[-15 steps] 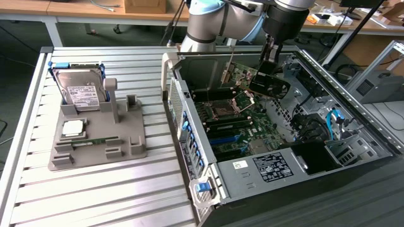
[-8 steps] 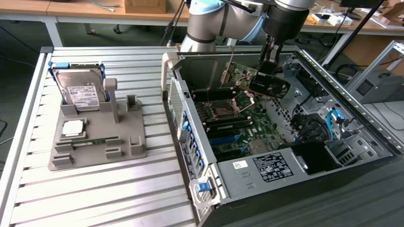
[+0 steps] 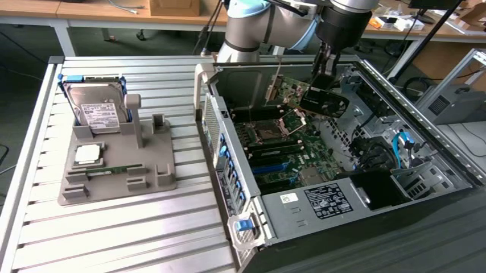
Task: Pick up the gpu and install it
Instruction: 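Insert the gpu into the slot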
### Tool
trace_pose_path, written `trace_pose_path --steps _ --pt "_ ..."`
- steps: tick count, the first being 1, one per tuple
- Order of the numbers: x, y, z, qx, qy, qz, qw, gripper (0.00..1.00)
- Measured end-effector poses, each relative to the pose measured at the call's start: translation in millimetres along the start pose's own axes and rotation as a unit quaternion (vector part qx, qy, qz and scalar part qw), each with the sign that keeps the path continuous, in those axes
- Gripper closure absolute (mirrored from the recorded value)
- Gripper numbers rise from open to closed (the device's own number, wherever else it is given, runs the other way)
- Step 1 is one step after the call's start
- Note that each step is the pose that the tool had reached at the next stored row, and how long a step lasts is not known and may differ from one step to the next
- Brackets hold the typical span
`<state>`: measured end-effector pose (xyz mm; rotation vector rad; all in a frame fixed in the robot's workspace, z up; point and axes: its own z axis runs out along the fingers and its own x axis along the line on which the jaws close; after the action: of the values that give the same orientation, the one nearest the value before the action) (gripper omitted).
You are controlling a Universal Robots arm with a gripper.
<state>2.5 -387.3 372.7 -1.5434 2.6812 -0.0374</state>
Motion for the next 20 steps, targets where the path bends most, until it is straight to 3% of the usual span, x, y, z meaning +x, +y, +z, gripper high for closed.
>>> trace_pose_path --steps 20 --pt "0.0 0.0 0.0 -0.0010 -0.0015 -0.034 0.9994 0.73"
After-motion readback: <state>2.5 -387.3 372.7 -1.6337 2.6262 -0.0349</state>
